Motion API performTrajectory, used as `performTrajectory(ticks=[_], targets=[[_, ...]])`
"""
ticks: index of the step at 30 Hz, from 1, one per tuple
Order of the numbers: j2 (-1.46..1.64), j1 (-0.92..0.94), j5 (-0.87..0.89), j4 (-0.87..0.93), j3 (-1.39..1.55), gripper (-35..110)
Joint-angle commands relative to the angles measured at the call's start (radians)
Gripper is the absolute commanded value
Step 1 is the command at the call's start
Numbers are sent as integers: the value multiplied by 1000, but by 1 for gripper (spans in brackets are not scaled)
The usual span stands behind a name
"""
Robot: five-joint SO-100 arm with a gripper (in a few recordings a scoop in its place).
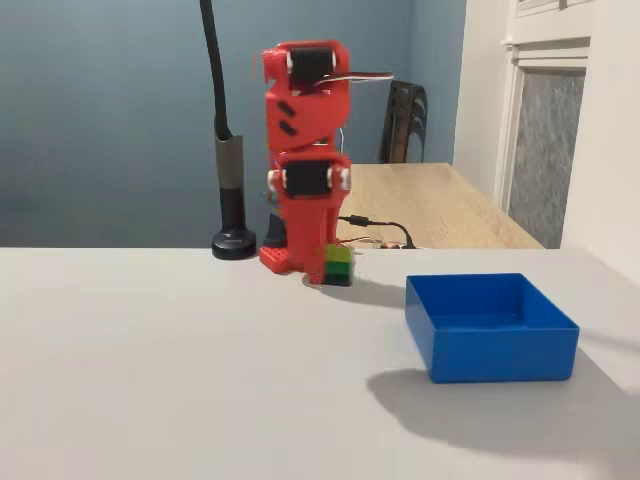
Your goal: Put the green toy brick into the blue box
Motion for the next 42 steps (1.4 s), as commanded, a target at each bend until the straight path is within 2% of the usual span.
performTrajectory(ticks=[1,16,25,42], targets=[[38,-130,-18,6,-74,0],[26,-437,-61,-28,-35,0],[25,-449,-91,-115,54,0],[25,-451,-101,-160,138,11]])
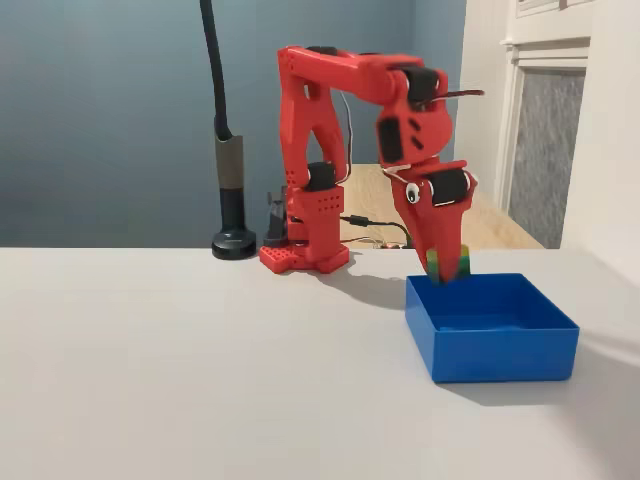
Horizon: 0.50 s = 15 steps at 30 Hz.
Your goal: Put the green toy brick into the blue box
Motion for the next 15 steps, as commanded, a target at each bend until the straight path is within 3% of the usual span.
performTrajectory(ticks=[1,9,15], targets=[[34,-20,5,-6,9,12],[37,-23,-15,-11,15,21],[46,2,-17,-9,15,12]])
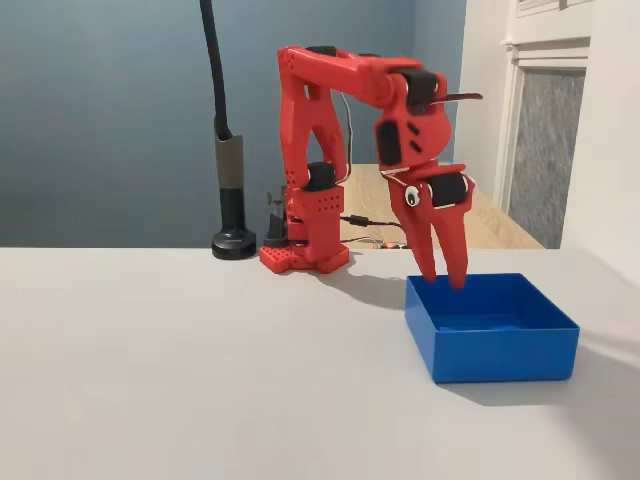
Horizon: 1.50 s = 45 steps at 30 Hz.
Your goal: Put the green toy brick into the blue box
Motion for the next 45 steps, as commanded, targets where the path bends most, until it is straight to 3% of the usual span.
performTrajectory(ticks=[1,7,18,45], targets=[[46,12,12,-3,-20,9],[49,107,-8,-2,-72,0],[147,229,-89,21,-152,0],[1224,591,-267,-170,822,0]])
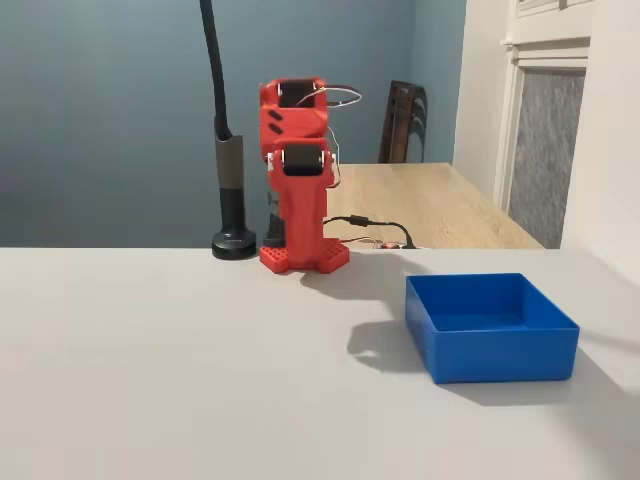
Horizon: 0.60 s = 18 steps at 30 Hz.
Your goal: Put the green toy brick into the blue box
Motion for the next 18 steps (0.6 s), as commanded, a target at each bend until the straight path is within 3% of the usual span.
performTrajectory(ticks=[1,18], targets=[[129,0,-2,-26,74,0],[313,61,2,-100,334,0]])
